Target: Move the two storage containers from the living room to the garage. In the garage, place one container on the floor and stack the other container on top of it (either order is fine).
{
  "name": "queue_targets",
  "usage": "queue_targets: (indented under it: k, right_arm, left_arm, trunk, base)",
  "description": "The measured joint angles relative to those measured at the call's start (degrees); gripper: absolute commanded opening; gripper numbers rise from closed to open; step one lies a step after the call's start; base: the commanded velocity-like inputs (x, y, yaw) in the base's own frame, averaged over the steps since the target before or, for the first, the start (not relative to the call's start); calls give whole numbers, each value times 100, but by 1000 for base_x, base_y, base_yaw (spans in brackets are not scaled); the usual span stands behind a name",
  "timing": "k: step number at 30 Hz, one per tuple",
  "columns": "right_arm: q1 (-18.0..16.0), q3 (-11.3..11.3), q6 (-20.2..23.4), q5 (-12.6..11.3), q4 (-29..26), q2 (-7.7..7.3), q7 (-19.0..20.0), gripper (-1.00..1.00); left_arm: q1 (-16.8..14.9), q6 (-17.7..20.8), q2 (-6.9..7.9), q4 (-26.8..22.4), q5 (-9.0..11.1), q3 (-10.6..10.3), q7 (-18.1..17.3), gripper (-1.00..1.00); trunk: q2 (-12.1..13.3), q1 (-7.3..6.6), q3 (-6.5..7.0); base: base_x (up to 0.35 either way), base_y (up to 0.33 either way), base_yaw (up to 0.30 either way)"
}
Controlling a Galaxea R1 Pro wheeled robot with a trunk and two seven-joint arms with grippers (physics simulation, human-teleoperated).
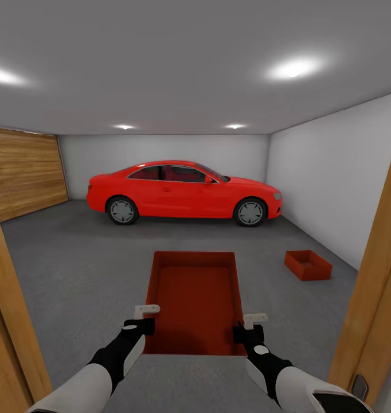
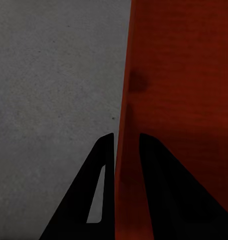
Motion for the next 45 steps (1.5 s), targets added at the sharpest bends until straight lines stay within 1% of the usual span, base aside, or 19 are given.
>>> queue_targets:
  k: [11, 12, 13, 17, 27, 45]
  right_arm:
    - [-1, -1038, -16, 1008, 7, 1, 73, -100]
    - [0, 576, -35, -663, 8, -1, 2, -100]
    - [0, 870, -40, -950, 4, -5, -7, -100]
    - [2, 889, -42, -975, 6, -2, -11, -100]
    - [1, 887, -43, -970, 6, -3, -11, -100]
    - [0, 860, -38, -919, 3, 6, -32, -100]
  left_arm:
    - [1, -5, -13, 15, -17, 21, -4, -100]
    - [0, 0, -5, -15, -39, 47, 0, -100]
    - [0, -1, 4, -26, -15, 28, -1, -100]
    - [1, -1, 6, -25, -11, 24, -2, -100]
    - [1, 0, 7, -28, -12, 24, -3, -100]
    - [0, -6, 15, -22, 3, 17, -9, -100]
  trunk:
    - [0, 0, 0]
    - [-1, -1, -1]
    - [-1, -1, 0]
    - [0, -1, -1]
    - [-2, -2, -1]
    - [-1, -3, 0]
  base:
    - [6, 6, 0]
    - [75, 90, 0]
    - [102, 138, 0]
    - [103, 139, 0]
    - [45, 16, 0]
    - [305, 0, 0]
